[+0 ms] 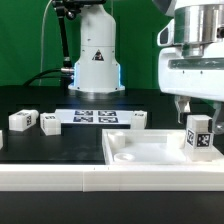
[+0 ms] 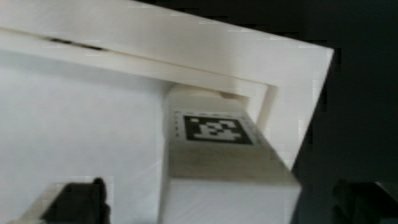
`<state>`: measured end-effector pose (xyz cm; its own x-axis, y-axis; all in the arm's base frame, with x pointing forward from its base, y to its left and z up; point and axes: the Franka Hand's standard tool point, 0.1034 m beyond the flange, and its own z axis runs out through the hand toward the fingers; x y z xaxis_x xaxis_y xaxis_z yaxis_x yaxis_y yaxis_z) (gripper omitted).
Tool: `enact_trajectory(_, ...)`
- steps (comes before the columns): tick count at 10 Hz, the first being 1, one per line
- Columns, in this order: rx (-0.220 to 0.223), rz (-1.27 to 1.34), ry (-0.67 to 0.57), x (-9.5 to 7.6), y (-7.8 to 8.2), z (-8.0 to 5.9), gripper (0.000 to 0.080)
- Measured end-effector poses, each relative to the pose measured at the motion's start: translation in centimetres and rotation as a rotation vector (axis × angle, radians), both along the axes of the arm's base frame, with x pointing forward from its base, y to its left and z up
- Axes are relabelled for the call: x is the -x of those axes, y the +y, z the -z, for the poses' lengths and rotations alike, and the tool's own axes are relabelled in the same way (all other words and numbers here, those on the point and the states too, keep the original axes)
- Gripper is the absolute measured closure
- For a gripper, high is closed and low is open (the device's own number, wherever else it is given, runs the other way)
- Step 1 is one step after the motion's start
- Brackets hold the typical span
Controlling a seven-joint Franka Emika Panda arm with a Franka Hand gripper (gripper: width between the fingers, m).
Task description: Assemble one leg
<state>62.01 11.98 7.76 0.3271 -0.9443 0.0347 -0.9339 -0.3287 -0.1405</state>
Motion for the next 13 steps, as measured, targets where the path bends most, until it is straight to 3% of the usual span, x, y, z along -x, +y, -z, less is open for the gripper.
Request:
enact_trajectory(7,0.107,-0.712,-0.012,-0.06,0.20,0.06,0.0150)
enact_trajectory(11,0.171,-1.048,0.003,-0.44,0.04,0.10,0.0150)
enact_trajectory(13,0.180,-1.112,0.005,-0.28,-0.08,0.20,0.0150)
